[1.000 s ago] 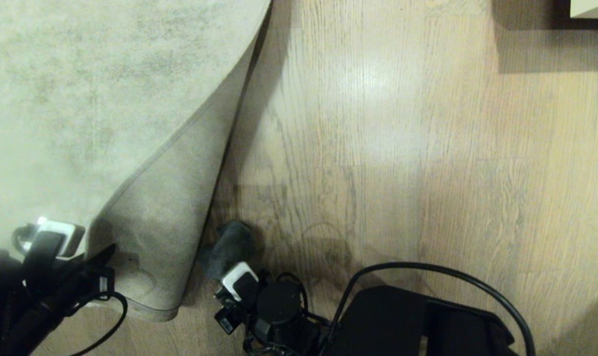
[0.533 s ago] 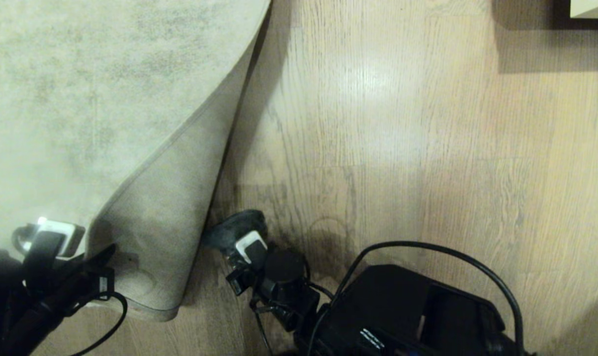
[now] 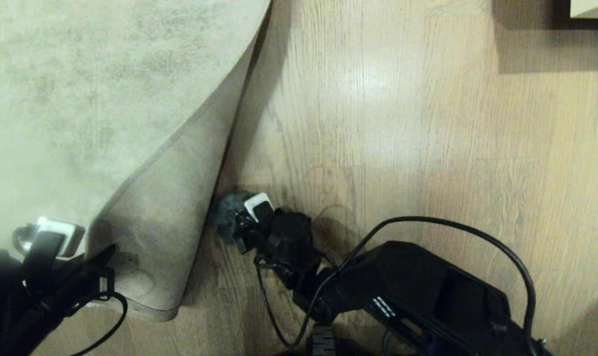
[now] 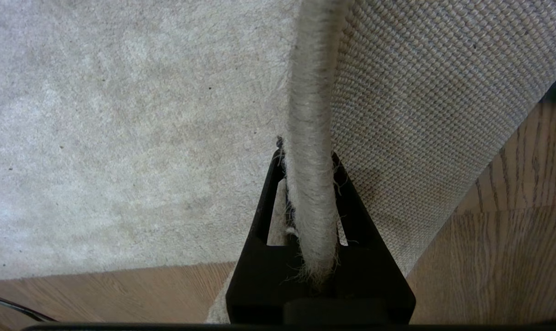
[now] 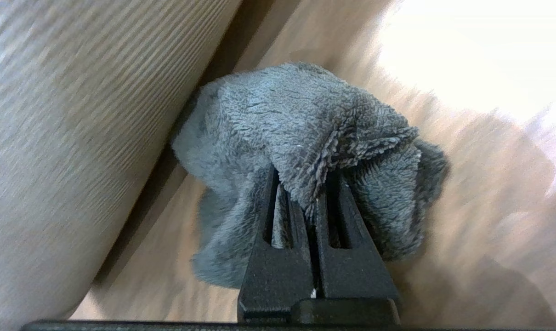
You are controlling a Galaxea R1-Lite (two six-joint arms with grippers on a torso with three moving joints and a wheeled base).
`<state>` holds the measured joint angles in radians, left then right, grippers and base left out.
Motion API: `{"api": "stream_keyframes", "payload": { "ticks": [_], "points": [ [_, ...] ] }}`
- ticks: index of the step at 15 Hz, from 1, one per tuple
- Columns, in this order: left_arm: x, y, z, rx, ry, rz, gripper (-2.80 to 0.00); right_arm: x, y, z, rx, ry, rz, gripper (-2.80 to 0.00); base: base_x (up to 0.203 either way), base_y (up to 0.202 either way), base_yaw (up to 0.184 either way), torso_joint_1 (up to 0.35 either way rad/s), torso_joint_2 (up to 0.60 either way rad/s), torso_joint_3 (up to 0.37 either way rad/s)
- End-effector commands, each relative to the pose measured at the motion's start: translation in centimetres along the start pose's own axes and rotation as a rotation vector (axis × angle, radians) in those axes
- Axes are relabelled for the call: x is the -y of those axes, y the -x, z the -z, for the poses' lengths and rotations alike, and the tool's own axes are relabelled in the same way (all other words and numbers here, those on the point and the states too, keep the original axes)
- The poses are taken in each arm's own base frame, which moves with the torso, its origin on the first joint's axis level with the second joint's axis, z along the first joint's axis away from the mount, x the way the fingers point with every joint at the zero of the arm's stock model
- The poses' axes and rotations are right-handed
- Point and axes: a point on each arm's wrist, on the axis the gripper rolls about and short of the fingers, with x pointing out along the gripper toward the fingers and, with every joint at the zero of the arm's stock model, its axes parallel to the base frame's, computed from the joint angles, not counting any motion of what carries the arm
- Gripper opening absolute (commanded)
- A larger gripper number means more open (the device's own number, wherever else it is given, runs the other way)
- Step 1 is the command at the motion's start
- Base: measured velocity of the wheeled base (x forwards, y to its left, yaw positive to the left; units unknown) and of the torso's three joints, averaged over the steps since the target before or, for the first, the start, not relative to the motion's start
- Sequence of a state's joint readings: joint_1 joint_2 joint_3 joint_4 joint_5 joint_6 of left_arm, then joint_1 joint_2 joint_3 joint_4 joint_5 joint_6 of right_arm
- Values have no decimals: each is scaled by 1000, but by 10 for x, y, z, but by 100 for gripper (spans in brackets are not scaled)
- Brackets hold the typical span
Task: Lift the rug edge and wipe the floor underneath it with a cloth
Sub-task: Wipe the floor under the carpet with a rag
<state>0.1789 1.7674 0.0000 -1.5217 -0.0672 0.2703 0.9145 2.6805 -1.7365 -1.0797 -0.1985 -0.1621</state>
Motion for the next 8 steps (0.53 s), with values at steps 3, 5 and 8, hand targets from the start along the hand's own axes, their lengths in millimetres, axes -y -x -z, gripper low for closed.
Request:
{"api": "stream_keyframes", "payload": {
  "ticks": [3,5,8],
  "points": [
    [-1,0,-5,45,-4,-13,-280,4,-1,-36,66,-10,9,-280,0,0,0,0,0,0],
    [-1,0,-5,45,-4,-13,-280,0,2,-50,87,-15,-1,-280,0,0,0,0,0,0],
    [-1,0,-5,45,-4,-13,-280,-19,13,-62,82,-20,-44,-280,0,0,0,0,0,0]
  ]
}}
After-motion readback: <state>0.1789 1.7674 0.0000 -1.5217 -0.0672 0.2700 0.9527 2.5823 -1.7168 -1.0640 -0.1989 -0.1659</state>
